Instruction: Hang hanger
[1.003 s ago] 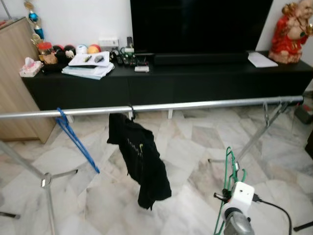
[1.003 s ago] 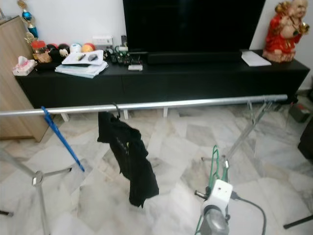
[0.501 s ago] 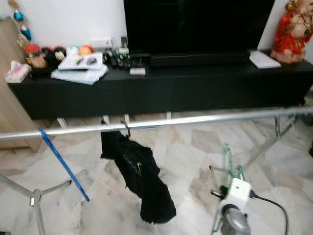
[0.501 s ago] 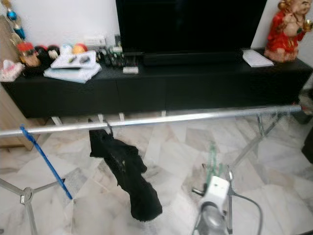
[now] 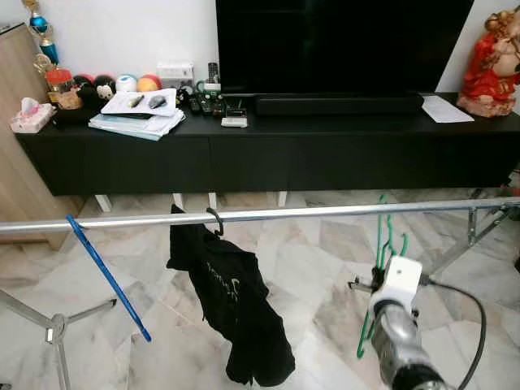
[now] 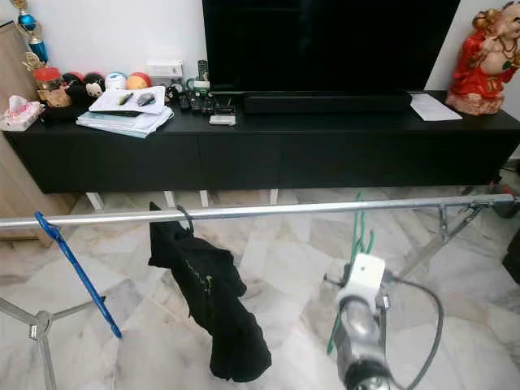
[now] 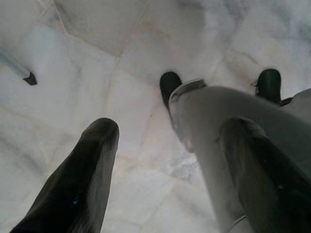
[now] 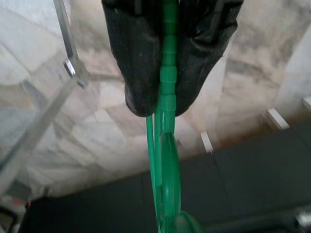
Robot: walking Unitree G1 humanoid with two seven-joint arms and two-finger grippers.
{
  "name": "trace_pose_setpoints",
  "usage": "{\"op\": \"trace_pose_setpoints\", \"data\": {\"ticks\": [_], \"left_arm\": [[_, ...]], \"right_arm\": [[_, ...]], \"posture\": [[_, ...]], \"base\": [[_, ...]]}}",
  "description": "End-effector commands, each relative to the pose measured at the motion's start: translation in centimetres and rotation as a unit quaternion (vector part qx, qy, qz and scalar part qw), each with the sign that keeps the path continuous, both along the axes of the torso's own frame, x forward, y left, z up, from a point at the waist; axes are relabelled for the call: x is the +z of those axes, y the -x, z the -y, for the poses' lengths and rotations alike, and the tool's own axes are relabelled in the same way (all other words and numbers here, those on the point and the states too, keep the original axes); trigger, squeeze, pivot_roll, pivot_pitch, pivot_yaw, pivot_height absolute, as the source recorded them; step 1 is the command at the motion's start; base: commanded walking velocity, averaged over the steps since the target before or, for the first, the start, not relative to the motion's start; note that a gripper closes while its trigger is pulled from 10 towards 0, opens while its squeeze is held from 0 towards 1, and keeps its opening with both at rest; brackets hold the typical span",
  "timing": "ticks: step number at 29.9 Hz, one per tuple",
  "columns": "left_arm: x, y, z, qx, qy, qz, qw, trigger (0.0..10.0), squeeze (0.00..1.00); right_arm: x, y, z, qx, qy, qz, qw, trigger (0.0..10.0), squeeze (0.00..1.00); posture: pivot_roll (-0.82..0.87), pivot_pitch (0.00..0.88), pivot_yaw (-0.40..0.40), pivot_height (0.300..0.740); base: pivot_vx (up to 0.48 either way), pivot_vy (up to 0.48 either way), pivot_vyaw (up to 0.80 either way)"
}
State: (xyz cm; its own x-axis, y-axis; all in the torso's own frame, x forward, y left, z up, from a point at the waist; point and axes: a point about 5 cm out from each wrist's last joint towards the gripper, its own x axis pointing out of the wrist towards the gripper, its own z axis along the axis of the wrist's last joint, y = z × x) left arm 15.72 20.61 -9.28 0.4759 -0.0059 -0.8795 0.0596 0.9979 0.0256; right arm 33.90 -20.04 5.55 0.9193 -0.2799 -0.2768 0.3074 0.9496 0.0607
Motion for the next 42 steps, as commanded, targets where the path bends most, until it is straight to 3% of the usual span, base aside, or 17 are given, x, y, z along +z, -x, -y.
{"op": "trace_pose_setpoints", "data": {"ticks": [1,8,14,20,26,42], "left_arm": [[-0.3,0.5,0.3,-0.008,-0.002,-0.014,1.0,10.0,0.0],[-0.2,0.3,0.3,-0.008,-0.003,-0.013,1.0,10.0,0.0],[0.2,-0.7,0.2,-0.008,-0.004,-0.007,1.0,10.0,0.0],[-0.1,0.2,-0.1,-0.007,-0.005,-0.012,1.0,10.0,0.0],[-0.3,0.9,-0.5,-0.006,-0.005,-0.017,1.0,10.0,0.0],[-0.3,0.4,0.3,-0.008,-0.002,-0.016,1.0,10.0,0.0]], "right_arm": [[0.1,-0.1,-0.1,-0.001,-0.003,0.002,1.0,10.0,0.0],[0.5,-0.7,-1.0,0.046,0.019,-0.016,0.999,10.0,0.0],[1.7,-1.7,-1.2,0.074,0.029,-0.011,0.997,10.0,0.0],[2.6,-2.3,-1.2,0.075,0.033,-0.003,0.997,10.0,0.0],[2.6,-2.6,-1.8,0.094,0.033,-0.028,0.995,10.0,0.0],[3.0,-3.0,-2.3,0.121,0.035,-0.04,0.991,10.0,0.0]], "posture": [[-0.05,0.085,-0.001,0.74],[-0.05,0.087,-0.001,0.74],[-0.04,0.086,-0.002,0.74],[-0.04,0.085,-0.003,0.74],[-0.04,0.085,-0.002,0.74],[-0.03,0.084,-0.001,0.74]], "base": [[0.0,0.0,0.0],[0.0,0.0,0.0],[0.0,0.0,0.0],[0.0,0.0,0.0],[0.0,0.0,0.0],[0.0,0.0,0.0]]}}
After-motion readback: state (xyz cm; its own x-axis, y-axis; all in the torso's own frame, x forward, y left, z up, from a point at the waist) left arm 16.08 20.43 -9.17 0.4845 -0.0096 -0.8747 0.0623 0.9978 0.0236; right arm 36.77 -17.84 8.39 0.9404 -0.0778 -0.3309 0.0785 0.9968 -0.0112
